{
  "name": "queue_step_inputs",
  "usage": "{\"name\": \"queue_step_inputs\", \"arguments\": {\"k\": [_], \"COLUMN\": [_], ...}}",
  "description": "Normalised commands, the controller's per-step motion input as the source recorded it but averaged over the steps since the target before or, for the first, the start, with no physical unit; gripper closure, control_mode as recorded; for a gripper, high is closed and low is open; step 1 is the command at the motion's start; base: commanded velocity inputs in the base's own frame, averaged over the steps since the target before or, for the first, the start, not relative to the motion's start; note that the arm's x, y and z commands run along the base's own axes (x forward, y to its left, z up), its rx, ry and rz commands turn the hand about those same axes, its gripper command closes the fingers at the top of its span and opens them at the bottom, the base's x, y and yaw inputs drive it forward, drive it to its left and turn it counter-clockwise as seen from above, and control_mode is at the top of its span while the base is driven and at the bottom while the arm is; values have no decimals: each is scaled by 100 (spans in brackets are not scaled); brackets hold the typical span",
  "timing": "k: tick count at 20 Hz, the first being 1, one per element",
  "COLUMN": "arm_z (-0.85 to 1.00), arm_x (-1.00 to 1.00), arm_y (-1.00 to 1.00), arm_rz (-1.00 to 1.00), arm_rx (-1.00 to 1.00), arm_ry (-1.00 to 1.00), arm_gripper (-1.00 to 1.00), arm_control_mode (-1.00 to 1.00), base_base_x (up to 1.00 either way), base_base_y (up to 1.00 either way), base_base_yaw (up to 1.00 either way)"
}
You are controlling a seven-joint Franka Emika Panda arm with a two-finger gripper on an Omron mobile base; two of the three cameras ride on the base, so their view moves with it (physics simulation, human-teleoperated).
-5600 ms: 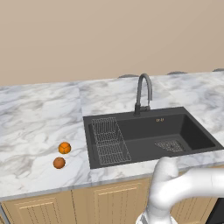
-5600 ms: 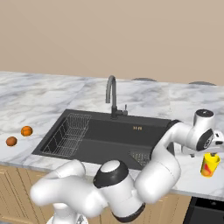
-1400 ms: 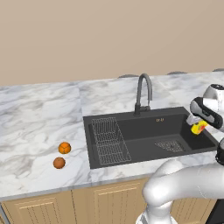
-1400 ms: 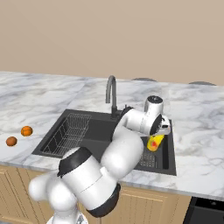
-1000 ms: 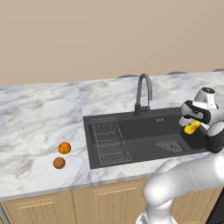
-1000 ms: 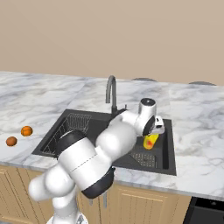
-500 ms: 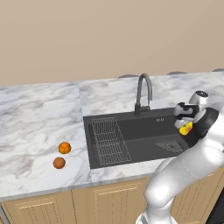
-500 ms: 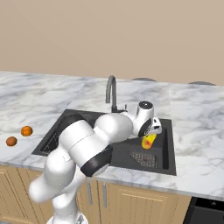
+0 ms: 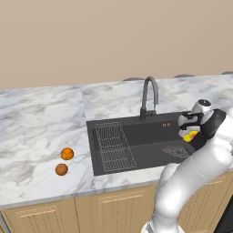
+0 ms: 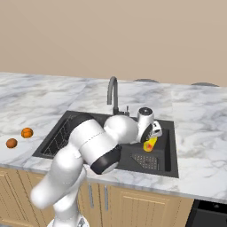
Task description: Remove the tangerine and orange from the sink. Then move the bowl and cup from the counter to the sink for washing.
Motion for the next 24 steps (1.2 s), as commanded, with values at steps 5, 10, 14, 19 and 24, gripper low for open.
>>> {"name": "queue_step_inputs", "arguments": {"k": [5,10,14,19,24], "arm_z": [-23,-23,-26,-24,-21], "arm_x": [28,25,18,20,21], "arm_y": [-1,-6,-4,-7,-14], "arm_rz": [2,1,3,6,7], "arm_rx": [-11,-10,-3,0,0], "arm_ry": [0,0,4,5,3], "arm_gripper": [100,100,100,100,100], "arm_control_mode": [-100,-100,-100,-100,-100], "base_base_x": [0,0,0,0,0], "base_base_y": [0,0,0,0,0], "base_base_yaw": [0,0,0,0,0]}}
